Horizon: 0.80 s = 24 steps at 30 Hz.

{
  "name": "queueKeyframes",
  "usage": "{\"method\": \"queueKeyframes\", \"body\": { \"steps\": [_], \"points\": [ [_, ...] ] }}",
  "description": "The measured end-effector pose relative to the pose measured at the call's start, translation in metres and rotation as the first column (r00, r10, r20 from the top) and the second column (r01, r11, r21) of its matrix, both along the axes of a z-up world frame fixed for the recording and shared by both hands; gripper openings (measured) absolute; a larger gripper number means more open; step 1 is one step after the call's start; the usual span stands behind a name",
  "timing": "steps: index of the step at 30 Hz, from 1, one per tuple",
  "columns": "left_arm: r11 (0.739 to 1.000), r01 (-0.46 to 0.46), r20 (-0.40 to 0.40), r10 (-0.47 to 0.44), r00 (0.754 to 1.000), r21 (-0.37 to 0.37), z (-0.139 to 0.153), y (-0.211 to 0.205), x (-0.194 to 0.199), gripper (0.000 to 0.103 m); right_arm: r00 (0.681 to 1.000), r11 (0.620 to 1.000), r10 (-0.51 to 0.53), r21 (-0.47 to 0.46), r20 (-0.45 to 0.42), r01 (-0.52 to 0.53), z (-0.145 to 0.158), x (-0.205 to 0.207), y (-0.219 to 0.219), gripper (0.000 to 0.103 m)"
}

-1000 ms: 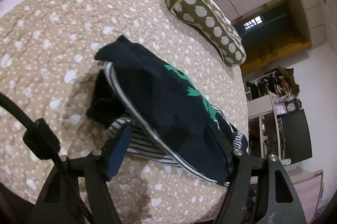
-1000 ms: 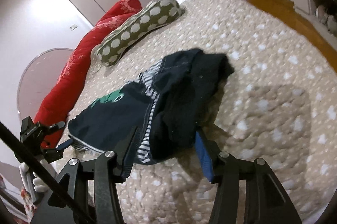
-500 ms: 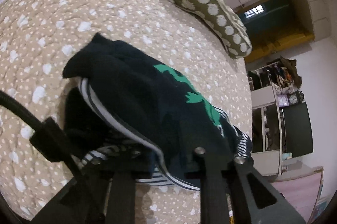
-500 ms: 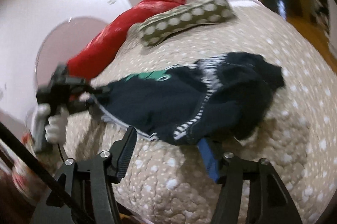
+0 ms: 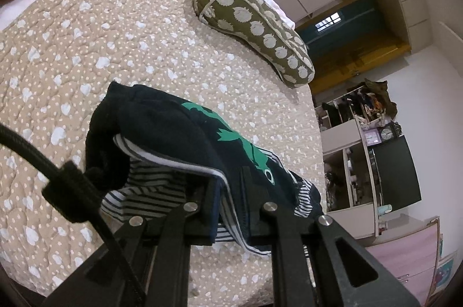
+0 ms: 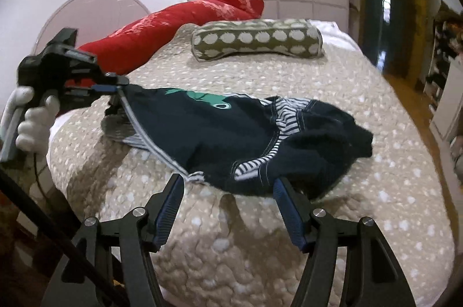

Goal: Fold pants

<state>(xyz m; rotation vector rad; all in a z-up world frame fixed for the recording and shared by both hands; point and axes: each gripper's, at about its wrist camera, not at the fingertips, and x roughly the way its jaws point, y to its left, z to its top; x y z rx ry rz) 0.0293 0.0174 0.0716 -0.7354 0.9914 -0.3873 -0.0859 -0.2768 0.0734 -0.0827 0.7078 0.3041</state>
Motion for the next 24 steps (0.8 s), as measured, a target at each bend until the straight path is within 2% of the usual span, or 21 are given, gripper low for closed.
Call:
{"method": "queueKeyframes", "body": {
  "steps": [3, 5, 8, 10, 11, 12, 13, 14, 18, 21, 24],
  "points": [
    [1.0, -0.002, 0.008, 0.002, 1.0, -0.002, 0.002, 0.0, 0.0, 0.012, 0.993, 0.992, 0.111, -0.068, 0.024, -0.11, -0.001, -0.005, 0.025, 0.068],
    [1.0, -0.005, 0.008, 0.005, 1.0, -0.003, 0.003, -0.001, 0.001, 0.012, 0.985, 0.974, 0.171, -0.159, 0.035, -0.163, -0.012, 0.004, 0.044, 0.068],
    [1.0, -0.008, 0.007, 0.008, 1.0, 0.008, 0.004, 0.0, 0.002, 0.012, 0.982, 0.95, 0.189, -0.256, 0.006, -0.181, -0.037, 0.024, 0.056, 0.067],
    [1.0, -0.009, 0.004, 0.009, 1.0, 0.007, 0.002, 0.002, 0.003, 0.012, 0.982, 0.938, 0.187, -0.294, -0.025, -0.186, -0.052, 0.037, 0.056, 0.053],
    [1.0, -0.012, 0.003, 0.012, 1.0, 0.007, 0.001, 0.003, 0.003, 0.012, 0.982, 0.936, 0.183, -0.297, -0.054, -0.191, -0.058, 0.043, 0.053, 0.032],
    [1.0, -0.011, 0.002, 0.011, 1.0, 0.007, 0.001, 0.004, 0.003, 0.012, 0.983, 0.943, 0.17, -0.28, -0.065, -0.181, -0.058, 0.046, 0.049, 0.016],
    [1.0, -0.012, 0.003, 0.012, 1.0, 0.008, 0.001, 0.005, 0.003, 0.012, 0.986, 0.952, 0.149, -0.26, -0.069, -0.162, -0.053, 0.048, 0.044, 0.009],
    [1.0, -0.013, 0.005, 0.013, 1.0, 0.012, 0.001, 0.006, 0.002, 0.012, 0.988, 0.96, 0.137, -0.237, -0.067, -0.15, -0.047, 0.048, 0.04, 0.007],
    [0.999, -0.028, 0.034, 0.027, 0.999, 0.031, 0.011, 0.007, 0.001, 0.012, 0.995, 0.989, 0.096, -0.116, -0.005, -0.096, 0.0, 0.052, 0.014, 0.006],
    [0.999, -0.029, 0.039, 0.028, 0.999, 0.038, 0.018, 0.005, 0.013, 0.012, 0.997, 0.996, 0.077, -0.039, 0.024, -0.076, 0.041, 0.075, -0.002, 0.006],
    [0.997, -0.022, 0.027, 0.02, 0.999, 0.076, 0.025, -0.004, 0.039, 0.012, 0.998, 0.998, 0.06, -0.038, 0.025, -0.059, 0.062, 0.115, -0.004, 0.006]
  ]
}}
